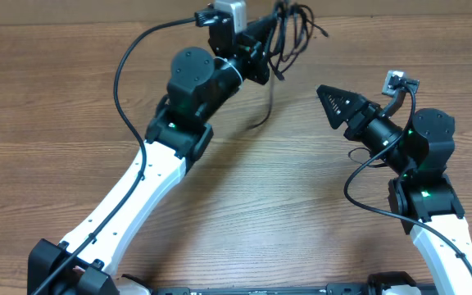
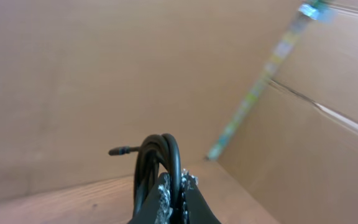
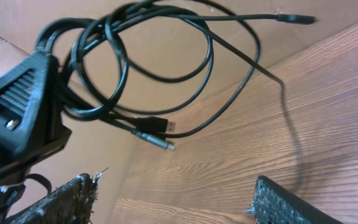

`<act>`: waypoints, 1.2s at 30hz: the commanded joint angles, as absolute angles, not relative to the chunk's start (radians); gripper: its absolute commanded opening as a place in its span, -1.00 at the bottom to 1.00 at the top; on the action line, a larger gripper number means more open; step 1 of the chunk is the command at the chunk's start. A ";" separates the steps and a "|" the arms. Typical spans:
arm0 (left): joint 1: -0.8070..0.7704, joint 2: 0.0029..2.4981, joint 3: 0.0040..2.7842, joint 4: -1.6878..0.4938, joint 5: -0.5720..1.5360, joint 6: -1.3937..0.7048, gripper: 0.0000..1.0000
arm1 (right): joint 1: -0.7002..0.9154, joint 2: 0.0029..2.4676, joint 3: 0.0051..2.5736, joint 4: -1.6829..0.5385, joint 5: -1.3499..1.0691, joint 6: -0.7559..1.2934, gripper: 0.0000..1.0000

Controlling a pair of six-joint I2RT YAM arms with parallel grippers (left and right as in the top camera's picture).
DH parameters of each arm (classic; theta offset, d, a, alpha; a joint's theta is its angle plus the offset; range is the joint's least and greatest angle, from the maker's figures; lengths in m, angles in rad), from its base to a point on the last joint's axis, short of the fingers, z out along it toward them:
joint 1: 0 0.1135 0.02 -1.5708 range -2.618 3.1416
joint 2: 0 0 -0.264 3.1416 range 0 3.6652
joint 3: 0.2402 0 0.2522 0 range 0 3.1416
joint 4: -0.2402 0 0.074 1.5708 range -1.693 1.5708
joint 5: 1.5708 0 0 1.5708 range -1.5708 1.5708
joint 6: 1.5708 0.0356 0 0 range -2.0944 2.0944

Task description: Untangle cables

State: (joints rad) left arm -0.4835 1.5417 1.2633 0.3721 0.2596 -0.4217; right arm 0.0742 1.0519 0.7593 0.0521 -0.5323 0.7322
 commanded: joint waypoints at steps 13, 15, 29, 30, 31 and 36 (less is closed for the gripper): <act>-0.353 1.509 1.274 0.292 0.883 -0.044 -0.92 | 0.077 1.044 0.777 0.165 -0.557 0.786 0.55; -0.353 1.509 1.274 0.291 0.895 -0.043 -0.92 | 0.077 1.044 0.777 0.189 -0.571 0.819 0.55; -0.371 1.509 1.274 0.321 0.910 0.001 -0.92 | 0.078 1.044 0.777 0.196 -0.597 1.119 0.25; -0.382 1.509 1.274 0.328 0.910 0.001 -0.92 | 0.078 1.044 0.777 0.199 -0.597 1.118 0.22; -0.391 1.509 1.274 0.335 0.910 0.001 -0.92 | 0.078 1.044 0.777 0.199 -0.598 1.118 0.21; -0.450 1.510 1.274 0.345 0.823 0.002 -0.91 | 0.078 1.044 0.777 0.210 -0.631 1.099 0.22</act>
State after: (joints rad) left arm -0.4145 1.5417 1.2633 0.3367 0.8791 -0.0181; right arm 0.0746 1.0519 0.7593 0.1997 -0.6060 1.0901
